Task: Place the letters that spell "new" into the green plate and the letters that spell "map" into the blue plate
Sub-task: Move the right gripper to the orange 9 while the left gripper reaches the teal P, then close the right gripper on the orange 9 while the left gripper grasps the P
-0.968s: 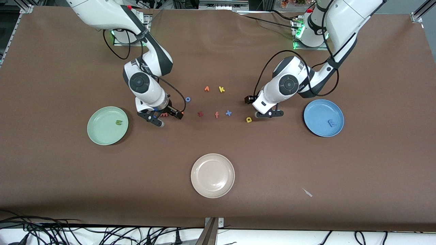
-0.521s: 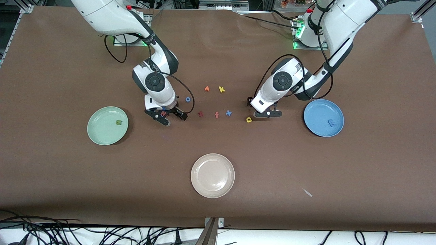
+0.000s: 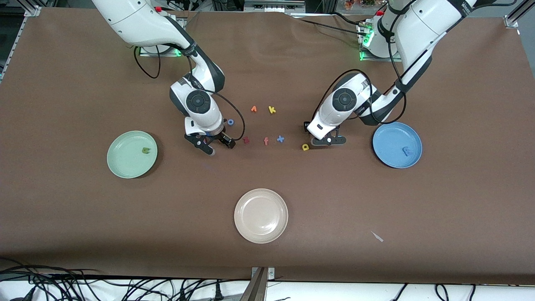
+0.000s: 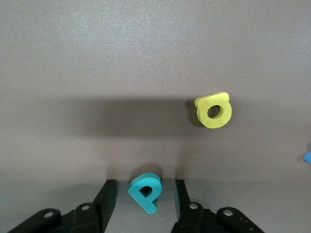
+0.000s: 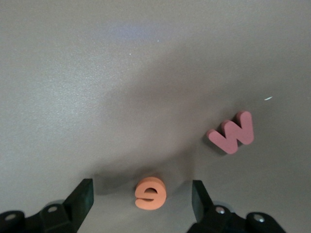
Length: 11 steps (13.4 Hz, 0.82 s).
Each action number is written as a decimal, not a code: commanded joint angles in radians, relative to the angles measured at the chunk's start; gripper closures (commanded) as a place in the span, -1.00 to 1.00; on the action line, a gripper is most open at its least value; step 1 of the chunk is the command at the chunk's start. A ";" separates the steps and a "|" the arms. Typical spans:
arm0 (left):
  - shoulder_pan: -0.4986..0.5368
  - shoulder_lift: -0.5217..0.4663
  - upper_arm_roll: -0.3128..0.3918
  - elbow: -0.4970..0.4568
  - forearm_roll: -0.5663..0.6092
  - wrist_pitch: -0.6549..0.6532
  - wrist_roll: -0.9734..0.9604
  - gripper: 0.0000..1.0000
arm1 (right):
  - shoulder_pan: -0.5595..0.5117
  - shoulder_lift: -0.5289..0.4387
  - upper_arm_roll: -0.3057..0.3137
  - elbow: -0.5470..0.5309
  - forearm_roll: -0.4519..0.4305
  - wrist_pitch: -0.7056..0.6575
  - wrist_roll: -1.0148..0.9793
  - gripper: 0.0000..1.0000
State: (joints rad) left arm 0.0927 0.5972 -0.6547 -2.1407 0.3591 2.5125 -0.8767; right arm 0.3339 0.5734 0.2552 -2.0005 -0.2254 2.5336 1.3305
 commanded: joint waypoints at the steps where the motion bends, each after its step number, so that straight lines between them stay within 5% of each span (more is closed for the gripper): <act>1: -0.016 0.007 0.004 0.013 0.041 0.003 -0.030 0.15 | 0.013 0.017 -0.008 0.022 -0.028 0.007 0.026 -0.31; 4: -0.022 0.007 0.006 0.013 0.041 0.000 -0.028 0.46 | 0.014 0.017 -0.008 0.020 -0.028 0.007 0.024 0.10; 7: -0.022 0.006 0.006 0.015 0.041 -0.006 -0.028 0.79 | 0.017 0.017 -0.008 0.019 -0.028 0.007 0.024 0.24; 11: 0.004 -0.028 0.001 0.054 0.041 -0.052 -0.013 0.83 | 0.019 0.019 -0.008 0.019 -0.029 0.007 0.021 0.51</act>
State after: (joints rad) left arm 0.0870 0.5950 -0.6532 -2.1213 0.3597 2.5088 -0.8769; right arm 0.3400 0.5768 0.2548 -1.9924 -0.2324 2.5406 1.3313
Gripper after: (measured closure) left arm 0.692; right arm 0.687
